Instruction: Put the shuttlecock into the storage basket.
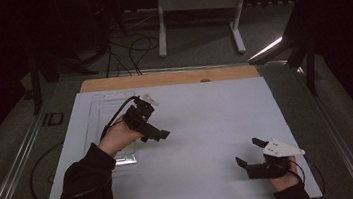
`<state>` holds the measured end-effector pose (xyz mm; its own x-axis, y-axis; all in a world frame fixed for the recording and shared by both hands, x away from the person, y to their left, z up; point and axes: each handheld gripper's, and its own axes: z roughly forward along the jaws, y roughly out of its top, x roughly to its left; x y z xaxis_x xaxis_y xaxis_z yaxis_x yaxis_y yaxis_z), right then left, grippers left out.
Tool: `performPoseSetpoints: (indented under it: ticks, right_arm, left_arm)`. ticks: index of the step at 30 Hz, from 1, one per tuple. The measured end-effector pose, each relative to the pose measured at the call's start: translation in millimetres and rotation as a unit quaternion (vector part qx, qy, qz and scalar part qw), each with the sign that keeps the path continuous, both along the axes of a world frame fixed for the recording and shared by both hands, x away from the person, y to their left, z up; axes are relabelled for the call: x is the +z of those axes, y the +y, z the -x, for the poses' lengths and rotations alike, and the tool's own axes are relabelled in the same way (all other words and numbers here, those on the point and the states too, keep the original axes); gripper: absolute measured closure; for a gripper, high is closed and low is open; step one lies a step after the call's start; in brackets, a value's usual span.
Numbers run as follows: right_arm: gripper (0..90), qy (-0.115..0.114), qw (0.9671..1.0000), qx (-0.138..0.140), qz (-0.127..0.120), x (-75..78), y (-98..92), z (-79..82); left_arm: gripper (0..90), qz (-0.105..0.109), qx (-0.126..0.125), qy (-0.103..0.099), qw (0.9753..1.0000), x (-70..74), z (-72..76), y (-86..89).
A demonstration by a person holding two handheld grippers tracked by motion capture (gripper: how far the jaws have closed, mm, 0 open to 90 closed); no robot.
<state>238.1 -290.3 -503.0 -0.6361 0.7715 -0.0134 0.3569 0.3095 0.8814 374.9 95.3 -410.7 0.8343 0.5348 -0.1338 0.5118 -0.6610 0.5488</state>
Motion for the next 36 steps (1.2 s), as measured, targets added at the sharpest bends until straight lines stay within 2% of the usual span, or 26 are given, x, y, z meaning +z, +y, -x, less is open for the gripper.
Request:
performPoseSetpoints:
  ticks: [8, 11, 13, 16, 20, 30, 36]
  right_arm:
    - [9.6, -0.001, 1.0, 0.0, 0.0, 0.4, -0.4, 0.2]
    - [9.6, 0.0, 1.0, -0.001, 0.001, 0.2, -0.3, 0.3]
    - [9.6, 0.0, 1.0, 0.0, 0.001, 0.3, 0.0, 0.2]
    - [9.6, 0.001, 1.0, 0.0, 0.002, 0.4, 0.6, 0.4]
    - [9.6, 0.0, 1.0, 0.0, 0.002, 0.6, 0.9, 0.5]
    - [9.6, 0.0, 1.0, 0.001, 0.003, 0.5, 0.9, 0.4]
    - [9.6, 0.001, 1.0, 0.0, 0.002, 0.7, 0.9, 0.5]
  left_arm:
    - [0.0, 0.011, -0.045, 0.002, 0.9989, -11.6, 6.1, -13.1]
    - [0.0, 0.013, -0.055, 0.003, 0.9984, -15.9, 9.4, -16.8]
    - [0.0, 0.012, -0.061, -0.004, 0.9981, -18.1, 12.3, -19.0]
    - [0.0, 0.019, -0.069, -0.003, 0.9974, -21.1, 16.1, -21.5]
    - [0.0, 0.017, -0.083, -0.008, 0.9964, -25.3, 22.6, -25.1]
    - [0.0, 0.032, -0.101, -0.007, 0.9944, -34.5, 38.3, -27.9]
    - [0.0, 0.054, -0.11, -0.005, 0.9925, -39.6, 48.4, -29.0]
